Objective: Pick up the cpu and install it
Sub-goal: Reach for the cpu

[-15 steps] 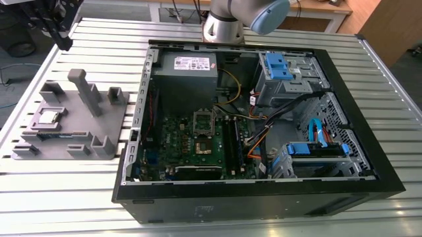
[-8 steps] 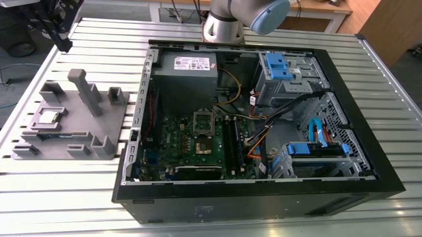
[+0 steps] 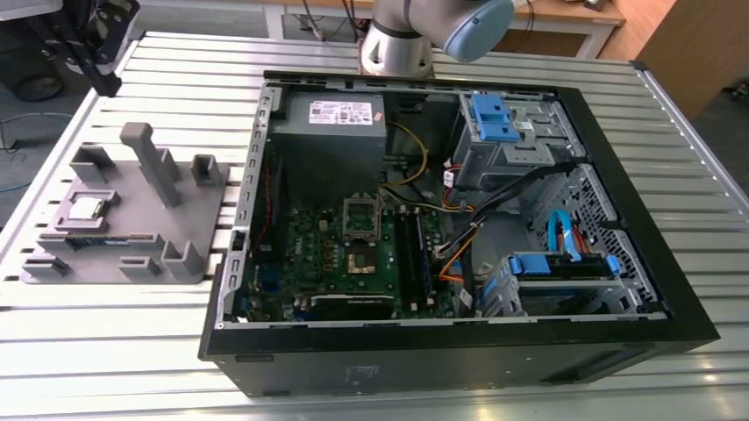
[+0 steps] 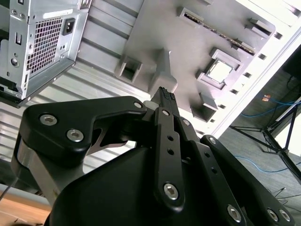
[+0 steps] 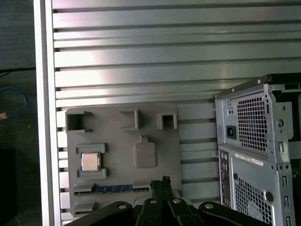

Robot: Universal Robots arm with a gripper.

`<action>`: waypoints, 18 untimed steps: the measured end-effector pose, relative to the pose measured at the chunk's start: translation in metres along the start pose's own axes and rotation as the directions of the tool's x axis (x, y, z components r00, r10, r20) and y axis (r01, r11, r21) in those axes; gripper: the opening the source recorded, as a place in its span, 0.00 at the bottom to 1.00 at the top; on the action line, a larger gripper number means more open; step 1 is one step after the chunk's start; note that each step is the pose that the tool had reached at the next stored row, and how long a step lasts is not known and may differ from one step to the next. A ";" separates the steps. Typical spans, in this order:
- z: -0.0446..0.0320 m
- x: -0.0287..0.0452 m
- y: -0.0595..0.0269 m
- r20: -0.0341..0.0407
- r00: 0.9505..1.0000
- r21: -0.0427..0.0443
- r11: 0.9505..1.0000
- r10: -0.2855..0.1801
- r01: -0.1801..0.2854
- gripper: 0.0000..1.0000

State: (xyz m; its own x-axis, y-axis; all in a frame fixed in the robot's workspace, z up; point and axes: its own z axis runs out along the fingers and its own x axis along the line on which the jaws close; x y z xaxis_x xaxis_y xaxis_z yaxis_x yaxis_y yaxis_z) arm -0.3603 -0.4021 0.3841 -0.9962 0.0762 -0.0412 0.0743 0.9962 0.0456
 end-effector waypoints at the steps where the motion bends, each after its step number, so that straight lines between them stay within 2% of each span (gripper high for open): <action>1: 0.0005 0.0012 -0.0004 0.000 1.000 0.000 1.000 0.000 0.000 0.11; 18: 0.0098 0.0184 -0.0067 0.000 1.000 0.000 1.000 0.000 0.000 0.11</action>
State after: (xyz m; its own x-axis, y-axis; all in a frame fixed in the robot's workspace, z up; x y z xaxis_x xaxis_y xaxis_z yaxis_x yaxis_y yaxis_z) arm -0.3786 -0.4070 0.3733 -0.9962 0.0762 -0.0411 0.0743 0.9962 0.0456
